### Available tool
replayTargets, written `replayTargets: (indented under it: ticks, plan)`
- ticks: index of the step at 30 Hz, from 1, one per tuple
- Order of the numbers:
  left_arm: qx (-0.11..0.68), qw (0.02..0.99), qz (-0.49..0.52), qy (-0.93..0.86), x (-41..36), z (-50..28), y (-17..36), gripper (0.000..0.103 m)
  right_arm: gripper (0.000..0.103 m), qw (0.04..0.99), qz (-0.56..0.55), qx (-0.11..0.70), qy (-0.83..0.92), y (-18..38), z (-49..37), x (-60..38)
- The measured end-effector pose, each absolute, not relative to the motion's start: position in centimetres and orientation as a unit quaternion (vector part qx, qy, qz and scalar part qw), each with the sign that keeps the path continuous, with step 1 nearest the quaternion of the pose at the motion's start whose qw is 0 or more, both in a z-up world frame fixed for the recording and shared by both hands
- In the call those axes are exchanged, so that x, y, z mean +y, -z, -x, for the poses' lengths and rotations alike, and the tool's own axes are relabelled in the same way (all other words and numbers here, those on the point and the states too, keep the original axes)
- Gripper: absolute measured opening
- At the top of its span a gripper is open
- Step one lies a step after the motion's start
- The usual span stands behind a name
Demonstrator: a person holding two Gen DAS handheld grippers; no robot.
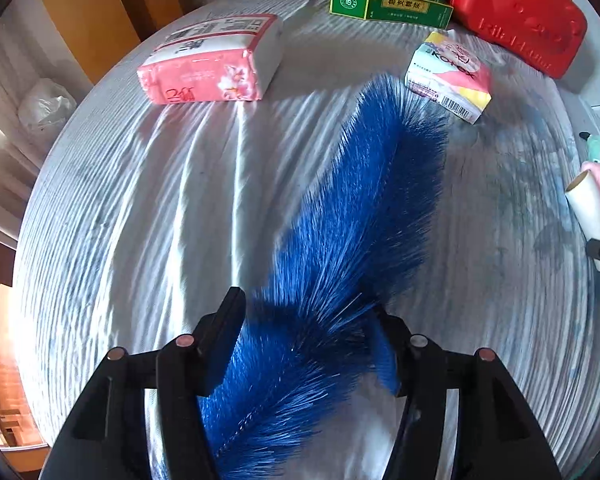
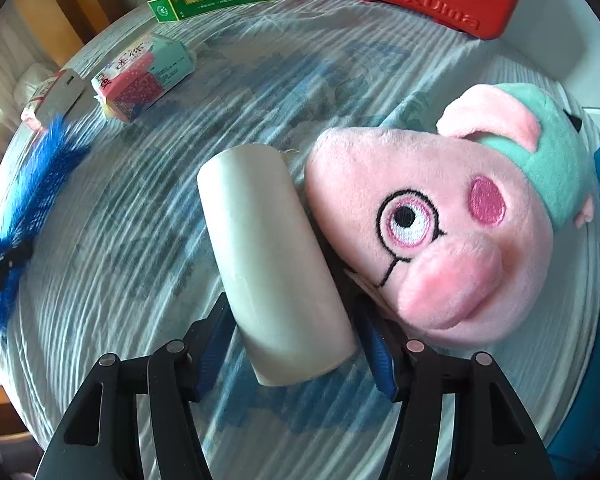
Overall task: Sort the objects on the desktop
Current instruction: 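Lift the duster and roller with both tools and carry them over the blue crate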
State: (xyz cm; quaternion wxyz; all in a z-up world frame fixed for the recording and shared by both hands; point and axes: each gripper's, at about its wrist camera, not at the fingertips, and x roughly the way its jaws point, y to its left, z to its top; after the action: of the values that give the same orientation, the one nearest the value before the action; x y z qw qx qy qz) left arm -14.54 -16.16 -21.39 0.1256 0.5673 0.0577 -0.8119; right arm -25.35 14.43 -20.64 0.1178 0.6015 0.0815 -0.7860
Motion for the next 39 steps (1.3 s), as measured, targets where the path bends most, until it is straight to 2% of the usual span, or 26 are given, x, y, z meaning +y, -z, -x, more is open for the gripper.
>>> replayTargets:
  ticks: [4,6,7,9,11,12,13,15,16,19,28,34,39]
  plan:
    - [0.04,0.132,-0.559,0.818,-16.4,13.4,19.7,0.059,0.066,0.121,-0.6,0.087,0.786,20.4,25.5,14.3]
    - [0.024,0.126,-0.559,0.819,-16.5,12.8,19.6,0.079,0.073,0.126,-0.6,0.088,0.785,20.3,25.4,14.2]
    - [0.011,0.127,-0.564,0.816,-16.5,12.5,20.1,0.08,0.077,0.129,-0.6,0.088,0.785,20.3,25.4,14.1]
    - [0.001,0.138,-0.591,0.795,-16.8,12.6,21.7,0.083,0.079,0.128,-0.6,0.094,0.784,20.5,25.6,13.8]
    - [0.041,0.134,-0.589,0.796,-17.7,12.2,22.1,0.077,0.079,0.127,-0.598,0.097,0.785,20.4,25.3,13.3]
    - [0.063,0.124,-0.589,0.796,-18.1,12.1,22.1,0.06,0.079,0.127,-0.595,0.099,0.787,20.3,25.3,13.1]
    - [0.088,0.112,-0.584,0.799,-18.3,11.9,21.9,0.05,0.079,0.127,-0.594,0.101,0.788,20.3,25.3,12.9]
    - [0.079,0.12,-0.583,0.799,-18.1,11.9,21.6,0.032,0.061,0.123,-0.587,0.117,0.792,20.3,25.4,12.5]
    - [0.062,0.128,-0.581,0.802,-17.8,11.9,21.4,0.031,0.049,0.122,-0.584,0.123,0.793,20.2,25.4,12.4]
    - [0.074,0.116,-0.562,0.816,-17.1,12.1,19.7,0.026,0.048,0.126,-0.585,0.115,0.793,19.9,25.2,12.1]
    - [0.069,0.062,-0.482,0.871,-13.0,13.1,12.7,0.022,0.046,0.152,-0.539,0.051,0.827,14.0,21.4,13.2]
    - [0.051,0.017,-0.424,0.904,-8.0,12.4,7.0,0.022,0.046,0.146,-0.479,0.031,0.865,8.0,18.2,15.1]
    - [0.022,-0.034,-0.357,0.933,-2.7,12.0,1.0,0.022,0.045,0.121,-0.402,0.013,0.908,0.8,15.2,18.3]
